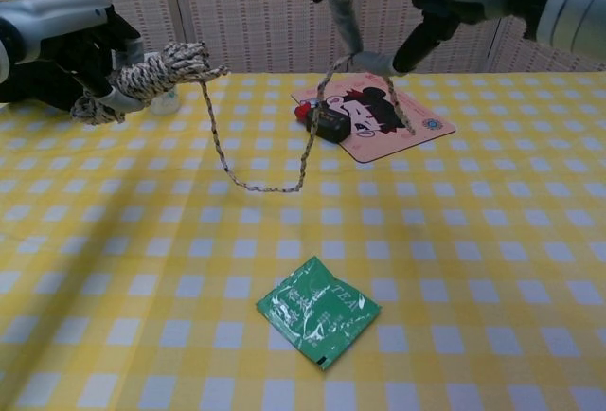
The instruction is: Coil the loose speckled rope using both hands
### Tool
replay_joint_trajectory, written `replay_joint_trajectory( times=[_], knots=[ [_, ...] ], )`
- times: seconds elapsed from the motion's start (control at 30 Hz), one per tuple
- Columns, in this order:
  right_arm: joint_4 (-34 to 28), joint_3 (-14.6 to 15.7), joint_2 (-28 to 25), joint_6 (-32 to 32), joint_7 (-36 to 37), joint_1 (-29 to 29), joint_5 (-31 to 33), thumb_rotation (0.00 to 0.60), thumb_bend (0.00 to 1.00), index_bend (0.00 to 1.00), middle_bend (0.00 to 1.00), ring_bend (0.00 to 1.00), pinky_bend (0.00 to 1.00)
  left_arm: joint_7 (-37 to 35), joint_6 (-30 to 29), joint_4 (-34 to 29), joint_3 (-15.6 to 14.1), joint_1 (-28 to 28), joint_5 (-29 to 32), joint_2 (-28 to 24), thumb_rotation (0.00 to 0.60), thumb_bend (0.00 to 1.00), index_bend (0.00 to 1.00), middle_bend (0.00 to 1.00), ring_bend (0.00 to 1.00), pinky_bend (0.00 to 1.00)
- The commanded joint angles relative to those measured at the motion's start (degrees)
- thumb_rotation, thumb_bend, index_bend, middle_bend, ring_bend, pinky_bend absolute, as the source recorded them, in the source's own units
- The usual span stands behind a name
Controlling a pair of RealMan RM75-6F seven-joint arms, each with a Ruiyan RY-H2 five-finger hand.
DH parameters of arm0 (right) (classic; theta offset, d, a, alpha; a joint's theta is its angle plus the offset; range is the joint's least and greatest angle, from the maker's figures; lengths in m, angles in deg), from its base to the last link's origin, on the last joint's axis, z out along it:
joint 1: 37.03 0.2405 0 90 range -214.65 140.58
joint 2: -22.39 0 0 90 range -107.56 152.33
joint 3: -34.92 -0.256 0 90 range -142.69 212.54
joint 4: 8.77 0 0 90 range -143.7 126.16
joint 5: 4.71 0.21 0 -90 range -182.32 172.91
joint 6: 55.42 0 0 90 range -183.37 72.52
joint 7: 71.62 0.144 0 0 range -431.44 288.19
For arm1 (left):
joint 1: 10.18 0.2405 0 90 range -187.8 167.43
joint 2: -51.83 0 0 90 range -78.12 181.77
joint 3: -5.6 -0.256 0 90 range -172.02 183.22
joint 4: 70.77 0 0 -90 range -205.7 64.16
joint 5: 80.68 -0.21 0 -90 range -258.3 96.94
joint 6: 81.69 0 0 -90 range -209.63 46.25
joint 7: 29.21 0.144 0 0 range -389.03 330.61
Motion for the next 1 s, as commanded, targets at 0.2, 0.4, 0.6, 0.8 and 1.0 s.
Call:
replay_joint_trajectory(
  times=[0.2, 0.4, 0.6, 0.8, 1.0],
  knots=[
    [2.46, -4.32, 5.09, -1.85, -5.05, 7.27, 6.05, 0.6, 0.51, 0.63, 0.21, 0.0, 0.0, 4.38, -4.05, -0.31, 1.69, -3.76, 3.19, 5.66, 0.6, 0.24, 0.74, 0.78, 0.55, 0.09],
    [6.19, -6.15, 7.77, -1.46, -7.11, 11.04, 9.95, 0.6, 0.51, 0.63, 0.21, 0.0, 0.0, 4.37, -5.08, -0.07, 2.04, -5.11, 2.84, 8.19, 0.6, 0.24, 0.74, 0.78, 0.55, 0.09],
    [9.89, -7.17, 9.43, -1.18, -7.28, 13.82, 13.1, 0.6, 0.51, 0.63, 0.21, 0.0, 0.0, 3.76, -6.05, 0.44, 1.6, -5.7, 1.25, 10.44, 0.6, 0.24, 0.74, 0.78, 0.55, 0.09],
    [12.75, -6.82, 9.92, -0.58, -6.94, 15.02, 15.42, 0.6, 0.51, 0.63, 0.21, 0.0, 0.0, -0.36, -5.61, 0.51, 0.91, -5.19, -3.0, 11.34, 0.6, 0.24, 0.74, 0.78, 0.55, 0.09],
    [14.87, -5.97, 9.83, 0.09, -5.1, 15.01, 16.8, 0.6, 0.51, 0.63, 0.21, 0.0, 0.0, -6.54, -6.15, 0.78, 0.58, -3.92, -9.35, 11.62, 0.6, 0.24, 0.74, 0.78, 0.54, 0.09]
  ],
)
